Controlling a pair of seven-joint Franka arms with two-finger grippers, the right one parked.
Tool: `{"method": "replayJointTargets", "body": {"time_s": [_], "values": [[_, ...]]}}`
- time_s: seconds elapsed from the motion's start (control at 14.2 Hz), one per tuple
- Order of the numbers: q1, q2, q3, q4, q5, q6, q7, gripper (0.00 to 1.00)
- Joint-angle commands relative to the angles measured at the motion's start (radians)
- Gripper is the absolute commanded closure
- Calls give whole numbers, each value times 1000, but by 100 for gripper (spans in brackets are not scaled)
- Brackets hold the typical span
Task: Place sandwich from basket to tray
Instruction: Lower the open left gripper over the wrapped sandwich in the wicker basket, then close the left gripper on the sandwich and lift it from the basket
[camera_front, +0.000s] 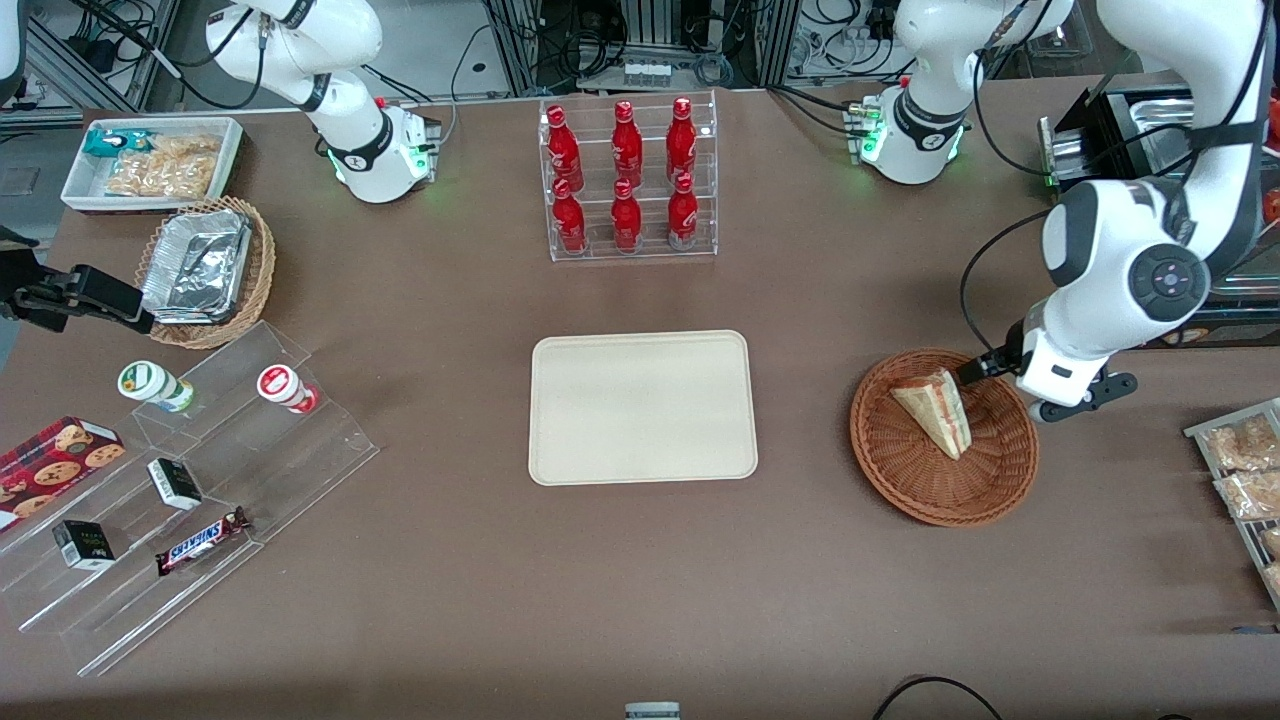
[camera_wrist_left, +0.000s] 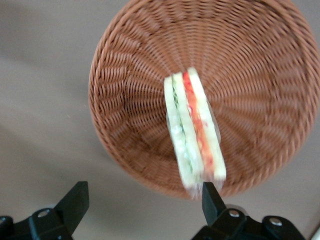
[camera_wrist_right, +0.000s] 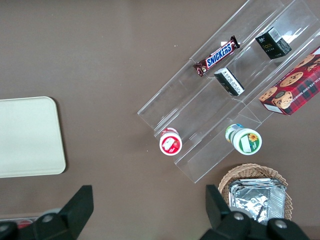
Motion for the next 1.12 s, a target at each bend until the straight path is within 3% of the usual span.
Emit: {"method": "replayJointTargets", "body": {"time_s": [0.0, 0.7, 0.77, 0.91, 0.98, 1.05], "values": [[-20, 37, -5, 0, 1, 49, -239, 0], [-58, 148, -8, -5, -7, 149, -290, 0], [-59, 157, -8, -5, -7, 151, -289, 6], [-72, 155, -8, -5, -8, 139, -290, 76], [-70, 155, -8, -5, -8, 138, -286, 87], [-70, 155, -8, -2, -10, 138, -283, 92]]}}
